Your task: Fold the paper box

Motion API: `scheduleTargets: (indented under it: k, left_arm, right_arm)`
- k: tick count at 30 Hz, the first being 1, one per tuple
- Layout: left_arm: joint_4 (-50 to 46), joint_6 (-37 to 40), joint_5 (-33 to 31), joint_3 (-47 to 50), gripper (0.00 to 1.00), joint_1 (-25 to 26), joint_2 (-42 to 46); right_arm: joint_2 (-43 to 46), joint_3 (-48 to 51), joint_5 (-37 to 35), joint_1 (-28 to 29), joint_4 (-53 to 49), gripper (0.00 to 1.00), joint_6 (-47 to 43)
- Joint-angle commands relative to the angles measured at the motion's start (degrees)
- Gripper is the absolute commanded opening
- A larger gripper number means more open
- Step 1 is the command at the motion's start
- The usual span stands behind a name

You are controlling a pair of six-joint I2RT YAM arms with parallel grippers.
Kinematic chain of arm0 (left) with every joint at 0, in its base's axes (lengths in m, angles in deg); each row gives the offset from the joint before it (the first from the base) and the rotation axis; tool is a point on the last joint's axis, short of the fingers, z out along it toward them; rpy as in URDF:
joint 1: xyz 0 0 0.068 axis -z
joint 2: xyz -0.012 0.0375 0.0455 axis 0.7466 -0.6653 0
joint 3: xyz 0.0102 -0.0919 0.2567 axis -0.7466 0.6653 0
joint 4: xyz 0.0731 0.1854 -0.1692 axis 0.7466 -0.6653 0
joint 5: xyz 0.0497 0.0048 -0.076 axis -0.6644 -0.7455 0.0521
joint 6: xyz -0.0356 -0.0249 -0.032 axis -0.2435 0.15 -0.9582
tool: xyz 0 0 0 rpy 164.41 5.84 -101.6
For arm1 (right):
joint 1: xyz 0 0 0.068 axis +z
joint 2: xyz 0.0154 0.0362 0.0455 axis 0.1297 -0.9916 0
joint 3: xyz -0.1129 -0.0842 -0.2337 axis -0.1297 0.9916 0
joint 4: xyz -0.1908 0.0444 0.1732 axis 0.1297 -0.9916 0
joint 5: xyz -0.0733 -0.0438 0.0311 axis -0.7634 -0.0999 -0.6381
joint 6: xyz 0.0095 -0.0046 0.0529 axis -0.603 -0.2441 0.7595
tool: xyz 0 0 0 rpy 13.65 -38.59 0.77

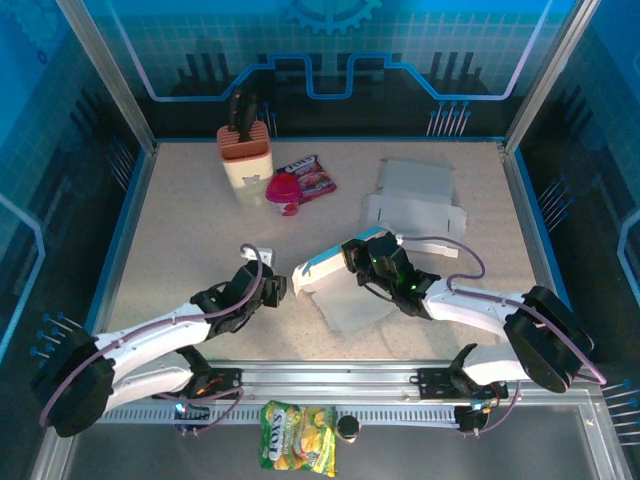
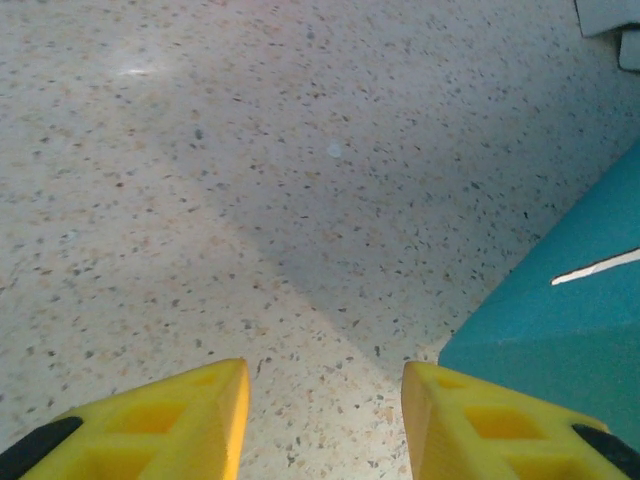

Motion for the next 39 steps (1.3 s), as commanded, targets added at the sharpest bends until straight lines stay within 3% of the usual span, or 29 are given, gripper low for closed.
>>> scheduleTargets:
  k: [1,9,15,21,28,31,35,39]
  left_arm:
    - [7.5,5.5,3.2,0.7,0.46,-0.4,-2.3]
    - [15.3,11.3,8.6,1.7,0.50,-0.2,-7.4]
    - [19.5,12.8,9.5,5.0,0.53,1.8,-5.2]
    - [17.9,14.1,5.2,5.3,0.55,7.3,-2.8]
    - [17.4,16.3,0.3,3.6,0.51,7.5,-4.7]
    - [18.5,17.3,1.5,3.7,0.50,7.6,-4.2]
    - [17.5,17.8,5.3,4.8,0.55,9.4,-0.2]
    - [14.5,15.0,2.8,5.8,0.61,11.6,3.6]
  right_arm:
    - [-0.5,1.2,0.8,-0.6,-3.0,0.00,-0.8]
    - [-0.3,1.4,1.0,-0.7,-3.0,0.00,-1.0]
    - [-0.1,1.0,1.2,-1.0,-2.7,0.00,-1.2]
    - [-0.2,0.6,1.4,-1.1,-2.2,0.00,-1.4]
    - [-0.1,1.1,1.7,-1.0,-1.6,0.00,-1.4]
    - [0.2,1.2,2.0,-1.1,-1.6,0.00,-1.4]
    - [0.2,1.0,3.1,-1.9,-1.5,0.00,-1.7]
    - [0.2,0.5,3.8,-2.4,-1.5,0.00,-1.8]
